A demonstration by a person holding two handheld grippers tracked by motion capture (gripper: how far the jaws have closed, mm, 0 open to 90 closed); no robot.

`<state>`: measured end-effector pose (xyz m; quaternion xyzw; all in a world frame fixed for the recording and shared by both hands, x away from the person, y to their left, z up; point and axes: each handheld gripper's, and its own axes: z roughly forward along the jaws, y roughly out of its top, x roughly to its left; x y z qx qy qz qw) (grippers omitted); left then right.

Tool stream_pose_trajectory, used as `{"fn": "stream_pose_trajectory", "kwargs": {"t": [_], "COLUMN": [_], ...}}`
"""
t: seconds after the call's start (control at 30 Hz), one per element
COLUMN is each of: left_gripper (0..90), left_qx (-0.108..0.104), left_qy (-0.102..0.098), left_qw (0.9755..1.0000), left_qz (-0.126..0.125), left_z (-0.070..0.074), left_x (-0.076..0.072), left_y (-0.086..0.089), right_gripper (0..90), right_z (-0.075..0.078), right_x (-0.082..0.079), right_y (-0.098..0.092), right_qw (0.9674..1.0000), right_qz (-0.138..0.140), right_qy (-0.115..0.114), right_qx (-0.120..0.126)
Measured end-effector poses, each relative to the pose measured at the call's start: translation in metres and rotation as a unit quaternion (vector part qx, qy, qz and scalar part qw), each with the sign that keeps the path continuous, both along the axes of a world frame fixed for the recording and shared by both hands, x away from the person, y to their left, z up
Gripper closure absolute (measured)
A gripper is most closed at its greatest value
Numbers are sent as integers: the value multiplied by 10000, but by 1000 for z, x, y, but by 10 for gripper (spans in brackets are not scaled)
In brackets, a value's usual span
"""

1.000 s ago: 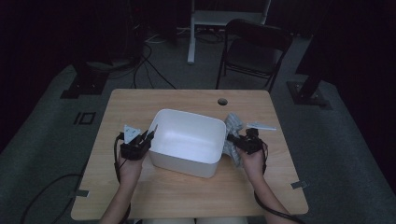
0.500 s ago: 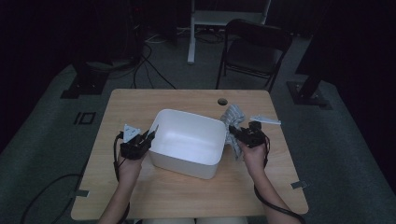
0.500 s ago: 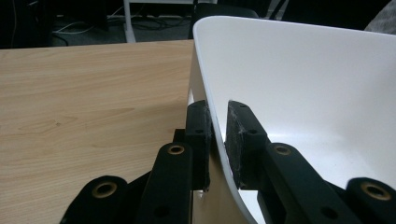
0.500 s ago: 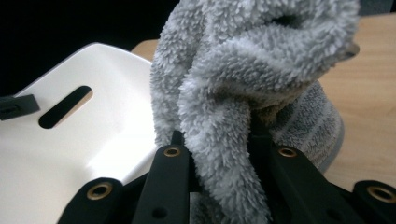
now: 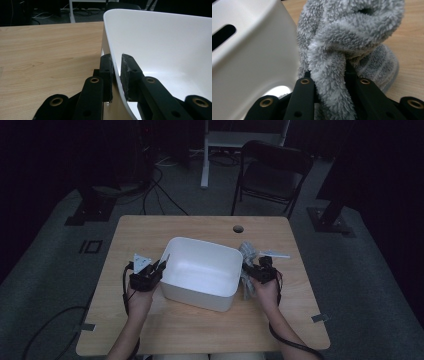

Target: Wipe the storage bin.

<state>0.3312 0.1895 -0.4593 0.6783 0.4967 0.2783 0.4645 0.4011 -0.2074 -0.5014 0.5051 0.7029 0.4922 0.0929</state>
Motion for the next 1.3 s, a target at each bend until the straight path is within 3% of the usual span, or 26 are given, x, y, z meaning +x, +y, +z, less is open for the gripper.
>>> {"fn": "stream_pose_trajectory", "kwargs": {"t": [0.2, 0.33, 0.43, 0.57, 0.73, 0.93, 1.1, 1.17, 1.2, 1.3], "left_gripper": [798, 796, 795, 796, 798, 800, 800, 800, 800, 798], "left_qx": [-9, -8, 32, 34, 16, 8, -12, -12, -23, -41], "left_qy": [3, -10, -24, -27, -30, -41, -39, -32, -24, -10], "left_qw": [10000, 10000, 10000, 10000, 10000, 9999, 9999, 10000, 10000, 10000], "left_qz": [2, 21, 29, 30, 75, 102, 93, 90, 74, 41], "left_z": [0, 0, 0, 0, 0, -1, -1, -1, 0, 0], "left_x": [0, 0, 0, -1, -1, -1, -1, -1, -1, -1], "left_y": [0, 0, 0, 0, 0, -1, -1, -1, 0, 0], "right_gripper": [780, 781, 776, 772, 772, 771, 770, 770, 770, 771], "right_z": [-21, -32, -32, -25, -1, 19, 35, 36, 37, 33], "right_x": [4, 7, 9, 4, -21, -55, -70, -72, -73, -72], "right_y": [5, 4, 3, -2, -18, -28, -23, -20, -12, -3], "right_qw": [9995, 9991, 9990, 9992, 9992, 9978, 9944, 9936, 9929, 9931], "right_qz": [-4, 40, 92, 122, 176, 519, 801, 874, 937, 925], "right_qy": [220, 380, 390, 257, -161, -422, -642, -674, -724, -723], "right_qx": [-240, -192, -209, -275, -336, -1, 272, 245, 72, -67]}}
